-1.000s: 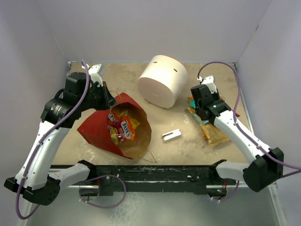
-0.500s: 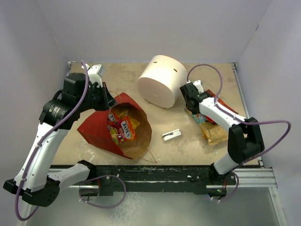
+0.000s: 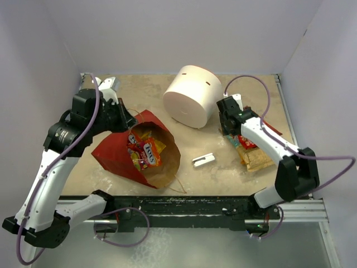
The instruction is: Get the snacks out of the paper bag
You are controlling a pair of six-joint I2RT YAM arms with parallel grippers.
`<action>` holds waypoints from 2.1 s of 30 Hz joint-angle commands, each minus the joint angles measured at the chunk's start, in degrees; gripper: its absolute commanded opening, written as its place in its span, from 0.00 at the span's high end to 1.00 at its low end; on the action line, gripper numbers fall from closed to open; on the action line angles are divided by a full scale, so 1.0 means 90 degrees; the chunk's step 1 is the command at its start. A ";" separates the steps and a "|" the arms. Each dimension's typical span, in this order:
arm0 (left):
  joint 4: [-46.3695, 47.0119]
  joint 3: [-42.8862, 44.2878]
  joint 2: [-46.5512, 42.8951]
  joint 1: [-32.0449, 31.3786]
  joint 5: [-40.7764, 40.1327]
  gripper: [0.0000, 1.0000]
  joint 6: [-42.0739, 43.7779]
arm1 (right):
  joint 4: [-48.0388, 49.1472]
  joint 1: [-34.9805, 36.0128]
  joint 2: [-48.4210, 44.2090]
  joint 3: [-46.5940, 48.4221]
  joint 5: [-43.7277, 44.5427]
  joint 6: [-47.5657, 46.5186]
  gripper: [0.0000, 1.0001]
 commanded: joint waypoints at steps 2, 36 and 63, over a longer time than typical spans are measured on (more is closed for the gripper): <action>0.0595 -0.0355 -0.0424 0.0035 -0.0070 1.00 -0.0914 | 0.0487 -0.0012 -0.1001 0.0142 -0.0750 -0.0812 0.13; -0.0021 -0.0418 -0.0402 0.0030 -0.0420 1.00 -0.1052 | 0.5113 0.4552 -0.0841 -0.1042 -0.6448 -0.4627 0.15; -0.0746 0.0102 0.0037 0.0032 -0.0089 1.00 0.0476 | 0.7220 0.4572 0.2929 0.0069 -0.6045 -0.8081 0.09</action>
